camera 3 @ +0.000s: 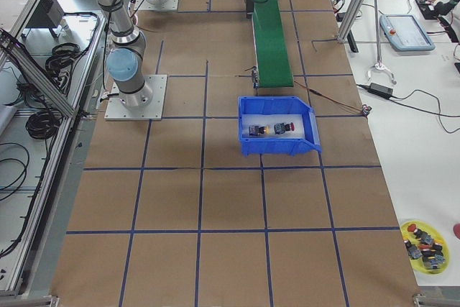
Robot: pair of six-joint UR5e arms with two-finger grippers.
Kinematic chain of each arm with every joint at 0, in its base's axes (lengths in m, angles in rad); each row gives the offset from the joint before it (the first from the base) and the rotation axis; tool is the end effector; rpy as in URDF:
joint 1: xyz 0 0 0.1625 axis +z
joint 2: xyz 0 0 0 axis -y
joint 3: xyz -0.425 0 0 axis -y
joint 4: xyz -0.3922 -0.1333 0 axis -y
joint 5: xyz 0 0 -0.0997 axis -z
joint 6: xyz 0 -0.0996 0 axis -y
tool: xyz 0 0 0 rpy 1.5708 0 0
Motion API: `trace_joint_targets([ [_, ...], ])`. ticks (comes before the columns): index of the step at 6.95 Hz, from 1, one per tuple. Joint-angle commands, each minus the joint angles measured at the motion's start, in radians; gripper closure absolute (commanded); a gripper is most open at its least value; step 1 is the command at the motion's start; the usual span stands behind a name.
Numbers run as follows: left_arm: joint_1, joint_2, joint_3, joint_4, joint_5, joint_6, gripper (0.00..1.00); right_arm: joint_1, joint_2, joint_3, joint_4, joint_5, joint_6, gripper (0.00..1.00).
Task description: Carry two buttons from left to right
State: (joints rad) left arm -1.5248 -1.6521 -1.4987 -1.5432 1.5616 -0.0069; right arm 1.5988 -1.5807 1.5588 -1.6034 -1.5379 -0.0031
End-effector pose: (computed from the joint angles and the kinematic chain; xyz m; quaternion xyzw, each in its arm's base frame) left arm -0.1098 -0.5338 0.4847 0.0264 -0.9996 0.0093 0.0044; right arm 0.1503 -0.4889 0.5021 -0.0160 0.9994 -0.0270 0.0168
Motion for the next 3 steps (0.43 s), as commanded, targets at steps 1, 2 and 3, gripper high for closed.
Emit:
trace_joint_targets([
  [1,0.000,0.000,-0.002,0.000,0.002,0.002,0.00,-0.002,-0.001,0.000,0.000,-0.001,0.000,0.00],
  [2,0.000,0.000,-0.002,0.000,0.002,0.002,0.00,-0.003,-0.004,0.001,0.006,-0.002,0.000,0.00],
  [3,0.000,0.000,-0.002,0.000,0.006,0.002,0.00,-0.005,-0.004,0.001,0.013,-0.004,0.000,0.00],
])
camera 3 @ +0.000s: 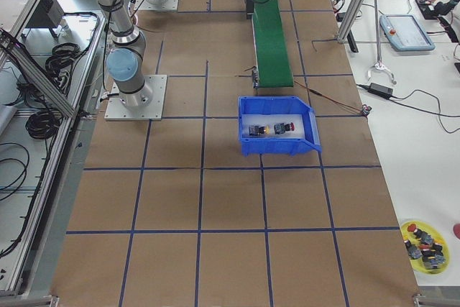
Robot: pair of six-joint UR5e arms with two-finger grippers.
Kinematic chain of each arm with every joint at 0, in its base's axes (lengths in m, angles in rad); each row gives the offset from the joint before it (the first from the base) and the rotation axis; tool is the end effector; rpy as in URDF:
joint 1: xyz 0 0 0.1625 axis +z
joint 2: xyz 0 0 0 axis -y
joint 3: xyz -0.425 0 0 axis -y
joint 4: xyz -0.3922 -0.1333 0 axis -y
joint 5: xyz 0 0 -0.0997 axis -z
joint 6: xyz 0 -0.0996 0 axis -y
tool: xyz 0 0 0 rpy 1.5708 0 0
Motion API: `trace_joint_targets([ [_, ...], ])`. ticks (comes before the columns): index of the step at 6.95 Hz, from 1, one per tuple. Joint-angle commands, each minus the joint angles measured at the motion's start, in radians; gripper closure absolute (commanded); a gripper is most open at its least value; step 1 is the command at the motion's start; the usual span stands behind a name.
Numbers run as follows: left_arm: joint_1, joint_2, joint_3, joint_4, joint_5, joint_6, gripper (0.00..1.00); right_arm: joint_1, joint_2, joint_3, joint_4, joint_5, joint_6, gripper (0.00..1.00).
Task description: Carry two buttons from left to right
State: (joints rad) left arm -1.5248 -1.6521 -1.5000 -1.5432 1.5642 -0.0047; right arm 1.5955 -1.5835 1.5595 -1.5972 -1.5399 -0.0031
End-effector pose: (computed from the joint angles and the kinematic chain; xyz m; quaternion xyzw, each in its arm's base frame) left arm -0.1095 -0.5337 0.4841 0.0253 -0.9996 0.0086 0.0031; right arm 0.1485 -0.4878 0.5025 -0.0143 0.9995 -0.0250 0.0157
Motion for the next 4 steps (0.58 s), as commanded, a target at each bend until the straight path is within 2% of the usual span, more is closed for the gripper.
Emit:
trace_joint_targets([
  [1,0.000,0.000,0.000,0.000,0.007,0.000,0.00,0.000,-0.001,-0.001,0.005,0.003,0.000,0.00],
  [4,0.002,0.000,0.000,0.000,0.008,0.000,0.00,0.003,0.010,-0.007,-0.004,0.017,0.005,0.00],
])
